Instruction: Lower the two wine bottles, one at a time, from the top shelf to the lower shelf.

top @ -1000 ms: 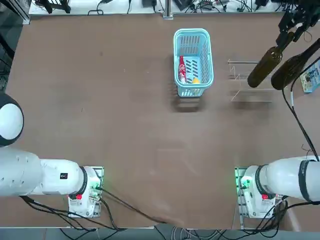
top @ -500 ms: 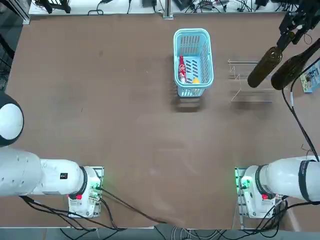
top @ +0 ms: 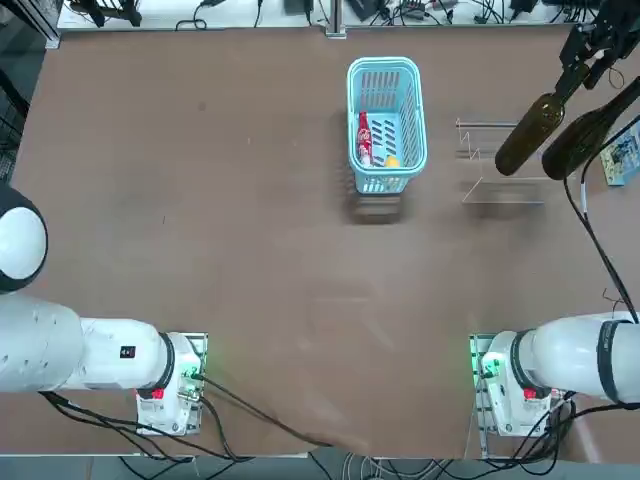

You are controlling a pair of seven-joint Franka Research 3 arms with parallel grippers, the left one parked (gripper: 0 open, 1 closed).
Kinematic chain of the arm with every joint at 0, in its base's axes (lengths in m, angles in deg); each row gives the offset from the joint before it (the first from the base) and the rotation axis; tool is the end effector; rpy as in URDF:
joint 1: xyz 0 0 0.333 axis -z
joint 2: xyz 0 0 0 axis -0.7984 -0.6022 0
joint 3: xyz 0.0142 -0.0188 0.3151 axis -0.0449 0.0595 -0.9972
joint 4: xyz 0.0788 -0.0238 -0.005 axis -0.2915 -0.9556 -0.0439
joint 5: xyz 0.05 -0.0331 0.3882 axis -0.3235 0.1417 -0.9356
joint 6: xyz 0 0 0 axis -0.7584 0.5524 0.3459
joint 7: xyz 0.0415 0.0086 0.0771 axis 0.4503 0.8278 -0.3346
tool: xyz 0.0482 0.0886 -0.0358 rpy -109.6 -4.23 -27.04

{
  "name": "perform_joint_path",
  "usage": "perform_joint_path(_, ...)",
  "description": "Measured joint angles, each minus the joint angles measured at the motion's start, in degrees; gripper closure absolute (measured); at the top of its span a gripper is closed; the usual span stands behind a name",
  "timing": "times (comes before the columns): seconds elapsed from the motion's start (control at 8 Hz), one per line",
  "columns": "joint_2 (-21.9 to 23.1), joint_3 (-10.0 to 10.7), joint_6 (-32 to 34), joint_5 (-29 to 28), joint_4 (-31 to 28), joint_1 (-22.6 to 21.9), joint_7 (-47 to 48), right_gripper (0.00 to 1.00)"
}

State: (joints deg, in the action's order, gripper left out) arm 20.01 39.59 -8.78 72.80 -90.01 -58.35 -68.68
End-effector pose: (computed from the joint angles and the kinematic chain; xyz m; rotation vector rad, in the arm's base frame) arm 0.4497 0.0078 0.6130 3.1191 0.1824 -0.2500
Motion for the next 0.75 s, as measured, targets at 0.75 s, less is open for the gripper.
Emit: perform_joint_path(0.75, 0.0, -0.7, -0.6, 0.7, 0.1, 0.0, 0.0, 0.61)
